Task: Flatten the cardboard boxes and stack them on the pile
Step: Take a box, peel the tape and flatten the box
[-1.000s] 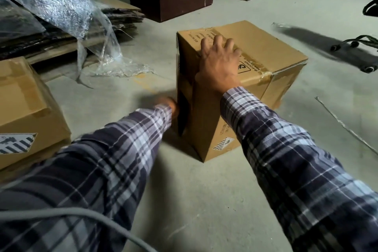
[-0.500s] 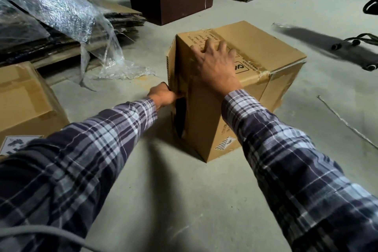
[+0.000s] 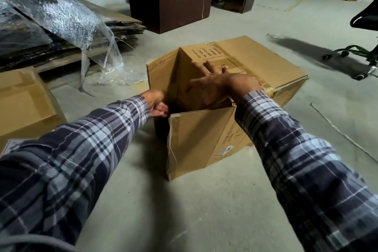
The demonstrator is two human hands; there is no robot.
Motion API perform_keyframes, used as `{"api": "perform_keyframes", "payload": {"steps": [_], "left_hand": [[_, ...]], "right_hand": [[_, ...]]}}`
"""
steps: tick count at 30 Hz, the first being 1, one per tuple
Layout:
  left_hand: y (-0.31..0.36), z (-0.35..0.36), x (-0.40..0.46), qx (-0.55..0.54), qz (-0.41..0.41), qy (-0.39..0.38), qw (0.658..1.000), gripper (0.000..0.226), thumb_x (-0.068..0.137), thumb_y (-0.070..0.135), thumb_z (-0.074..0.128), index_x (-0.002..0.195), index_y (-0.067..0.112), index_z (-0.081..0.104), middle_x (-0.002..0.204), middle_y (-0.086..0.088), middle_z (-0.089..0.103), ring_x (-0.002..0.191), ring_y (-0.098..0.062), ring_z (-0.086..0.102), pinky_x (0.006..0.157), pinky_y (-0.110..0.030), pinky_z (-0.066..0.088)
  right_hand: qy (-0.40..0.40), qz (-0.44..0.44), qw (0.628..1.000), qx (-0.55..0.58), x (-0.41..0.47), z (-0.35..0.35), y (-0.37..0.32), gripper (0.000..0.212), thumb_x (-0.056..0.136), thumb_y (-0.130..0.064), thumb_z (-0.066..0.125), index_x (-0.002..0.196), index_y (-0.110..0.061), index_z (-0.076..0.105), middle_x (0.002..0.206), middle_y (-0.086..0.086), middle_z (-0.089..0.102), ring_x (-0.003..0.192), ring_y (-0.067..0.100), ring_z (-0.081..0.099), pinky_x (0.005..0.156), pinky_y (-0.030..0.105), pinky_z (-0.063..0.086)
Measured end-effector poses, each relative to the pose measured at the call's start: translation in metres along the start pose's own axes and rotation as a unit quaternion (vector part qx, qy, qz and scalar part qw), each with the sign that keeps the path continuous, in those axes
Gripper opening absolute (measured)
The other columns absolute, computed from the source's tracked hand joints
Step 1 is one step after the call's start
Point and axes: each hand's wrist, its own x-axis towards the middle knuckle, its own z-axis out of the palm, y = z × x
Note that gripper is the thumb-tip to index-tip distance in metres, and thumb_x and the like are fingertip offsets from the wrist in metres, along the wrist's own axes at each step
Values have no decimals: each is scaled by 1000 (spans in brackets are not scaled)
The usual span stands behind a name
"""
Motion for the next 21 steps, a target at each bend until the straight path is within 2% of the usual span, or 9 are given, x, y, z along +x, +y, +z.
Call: {"api": "perform_keyframes", "payload": {"steps": [2, 4, 6, 7, 9, 11, 15, 19, 21], "left_hand": [[12, 9, -1, -31, 40, -25, 998, 63, 113, 46, 22, 126, -2, 60, 107, -19, 70, 89, -27, 70, 66, -35, 57], [17, 23, -3, -49, 61, -46, 996, 69, 108, 59, 27, 138, 4, 56, 127, -19, 65, 109, -34, 68, 81, -41, 56], [14, 39, -9, -67, 69, -76, 992, 65, 107, 61, 33, 126, 8, 64, 114, -21, 67, 95, -33, 68, 75, -33, 57], [12, 45, -15, -65, 83, -79, 991, 59, 109, 54, 36, 131, 6, 63, 120, -22, 67, 102, -35, 67, 81, -35, 56], [8, 52, -15, -46, 130, -96, 986, 53, 114, 34, 36, 151, -3, 47, 153, -22, 52, 139, -34, 51, 106, -32, 43], [14, 54, -27, -67, 143, -114, 981, 53, 115, 26, 34, 161, 1, 29, 168, -16, 32, 154, -28, 33, 113, -25, 28], [31, 62, -72, -97, 170, -110, 975, 52, 114, 16, 34, 161, 4, 16, 165, -9, 28, 154, -24, 28, 103, -20, 28], [7, 48, -69, -110, 185, -46, 975, 49, 113, 27, 37, 149, -6, 41, 160, -21, 40, 151, -34, 36, 112, -29, 31], [0, 34, -52, -149, 191, -21, 970, 44, 109, 38, 50, 140, 7, 54, 144, -11, 56, 135, -31, 55, 107, -38, 47]], "right_hand": [[35, -6, 999, 28, -7, -1, -5, 121, 52, -103, 54, 153, -68, -3, 165, -11, -39, 157, 34, -17, 111, 82, 5], [112, -1, 991, -69, -78, -18, -65, 134, 61, -92, 69, 160, -49, -11, 153, -6, -52, 150, 29, -31, 117, 79, -4], [79, -6, 993, -82, -124, -36, -108, 136, 70, -72, 81, 164, -38, -12, 158, 1, -49, 151, 34, -34, 119, 75, -7], [82, -7, 993, -83, -135, -42, -119, 138, 70, -68, 83, 164, -36, -12, 161, 3, -46, 152, 35, -33, 119, 75, -7], [87, -13, 995, -56, -134, -40, -118, 139, 70, -66, 84, 165, -35, -13, 164, 3, -42, 152, 36, -33, 120, 74, -9], [101, -23, 993, -49, -129, -35, -111, 139, 70, -67, 84, 164, -37, -13, 166, 3, -39, 152, 36, -33, 120, 72, -11], [145, -43, 988, -43, -122, -34, -109, 137, 70, -66, 83, 164, -37, -13, 168, 3, -33, 152, 37, -33, 116, 71, -21], [175, -36, 983, -50, -112, -35, -110, 129, 76, -68, 76, 164, -37, -13, 170, 2, -30, 153, 36, -31, 114, 73, -23], [176, -29, 982, -54, -111, -36, -110, 124, 79, -67, 74, 165, -36, -10, 172, 3, -24, 155, 37, -28, 115, 74, -20]]}}
